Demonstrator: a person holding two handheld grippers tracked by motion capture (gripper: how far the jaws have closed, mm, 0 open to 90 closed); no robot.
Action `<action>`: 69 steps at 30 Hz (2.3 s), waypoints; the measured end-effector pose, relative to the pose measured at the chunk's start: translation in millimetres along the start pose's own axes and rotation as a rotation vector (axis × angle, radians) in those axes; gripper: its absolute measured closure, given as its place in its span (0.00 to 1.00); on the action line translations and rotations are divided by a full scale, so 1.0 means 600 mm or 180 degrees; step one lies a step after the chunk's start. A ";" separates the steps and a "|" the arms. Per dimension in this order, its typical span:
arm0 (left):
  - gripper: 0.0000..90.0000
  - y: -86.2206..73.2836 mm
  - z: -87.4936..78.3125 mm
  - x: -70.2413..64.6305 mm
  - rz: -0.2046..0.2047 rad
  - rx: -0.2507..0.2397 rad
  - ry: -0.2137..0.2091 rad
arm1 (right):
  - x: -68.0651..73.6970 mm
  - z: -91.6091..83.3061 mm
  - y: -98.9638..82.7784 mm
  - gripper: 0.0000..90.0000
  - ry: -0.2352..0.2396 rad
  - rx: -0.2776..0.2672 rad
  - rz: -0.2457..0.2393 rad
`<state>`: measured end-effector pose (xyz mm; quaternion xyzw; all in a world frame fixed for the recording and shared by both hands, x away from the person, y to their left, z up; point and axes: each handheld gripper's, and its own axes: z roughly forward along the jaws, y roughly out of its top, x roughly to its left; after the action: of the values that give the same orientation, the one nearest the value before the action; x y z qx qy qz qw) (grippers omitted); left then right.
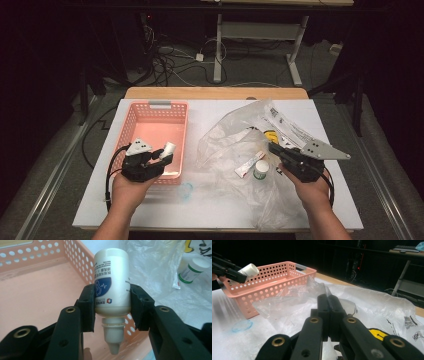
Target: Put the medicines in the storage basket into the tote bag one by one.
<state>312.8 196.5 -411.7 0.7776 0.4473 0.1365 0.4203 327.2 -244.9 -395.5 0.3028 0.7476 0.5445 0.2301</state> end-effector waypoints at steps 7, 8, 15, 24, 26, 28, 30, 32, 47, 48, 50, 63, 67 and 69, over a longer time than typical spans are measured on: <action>0.64 0.006 -0.004 -0.022 0.0131 -0.0002 -0.0100 | 0.001 0.000 0.001 1.00 0.0027 -0.0015 -0.0005; 0.64 0.006 -0.004 -0.026 0.0154 0.0000 -0.0118 | 0.001 0.000 0.000 1.00 0.0029 -0.0016 -0.0010; 0.64 0.009 0.004 -0.060 0.0297 -0.0010 -0.0248 | 0.000 -0.001 0.001 1.00 0.0031 -0.0024 -0.0002; 0.64 0.009 0.015 -0.089 0.0370 -0.0006 -0.0431 | 0.000 0.001 -0.001 1.00 0.0032 -0.0009 0.0000; 0.64 0.008 0.019 -0.096 0.0388 0.0012 -0.0461 | 0.000 0.001 -0.001 1.00 0.0033 -0.0008 0.0002; 0.64 0.007 0.024 -0.102 0.0410 0.0033 -0.0501 | 0.000 0.000 -0.001 1.00 0.0030 -0.0002 0.0007; 0.64 0.006 0.029 -0.109 0.0439 0.0056 -0.0526 | 0.000 0.000 -0.001 1.00 0.0029 -0.0002 0.0006; 0.64 0.004 0.034 -0.116 0.0474 0.0078 -0.0530 | 0.001 0.000 -0.001 1.00 0.0031 -0.0001 0.0003; 0.64 -0.012 0.082 -0.158 0.0620 0.0305 -0.0677 | 0.004 0.002 -0.001 1.00 0.0048 0.0012 -0.0024; 0.64 -0.012 0.085 -0.161 0.0629 0.0310 -0.0693 | 0.004 0.002 -0.001 1.00 0.0047 0.0009 -0.0021; 0.64 -0.011 0.093 -0.168 0.0630 0.0334 -0.0726 | 0.004 0.001 0.000 1.00 0.0035 0.0002 -0.0008; 0.64 0.046 0.158 -0.198 0.0649 0.0238 -0.0633 | 0.005 0.002 -0.001 1.00 0.0043 0.0004 -0.0022; 0.64 0.064 0.189 -0.205 0.0671 0.0267 -0.0565 | 0.004 0.002 0.000 1.00 0.0049 -0.0016 -0.0010; 0.64 0.070 0.206 -0.208 0.0704 0.0301 -0.0526 | 0.004 0.001 0.001 1.00 0.0037 -0.0015 -0.0012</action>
<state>339.8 19.2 -434.0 0.8497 0.3286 0.0963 0.4010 326.4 -242.6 -395.3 0.2978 0.7481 0.5476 0.2275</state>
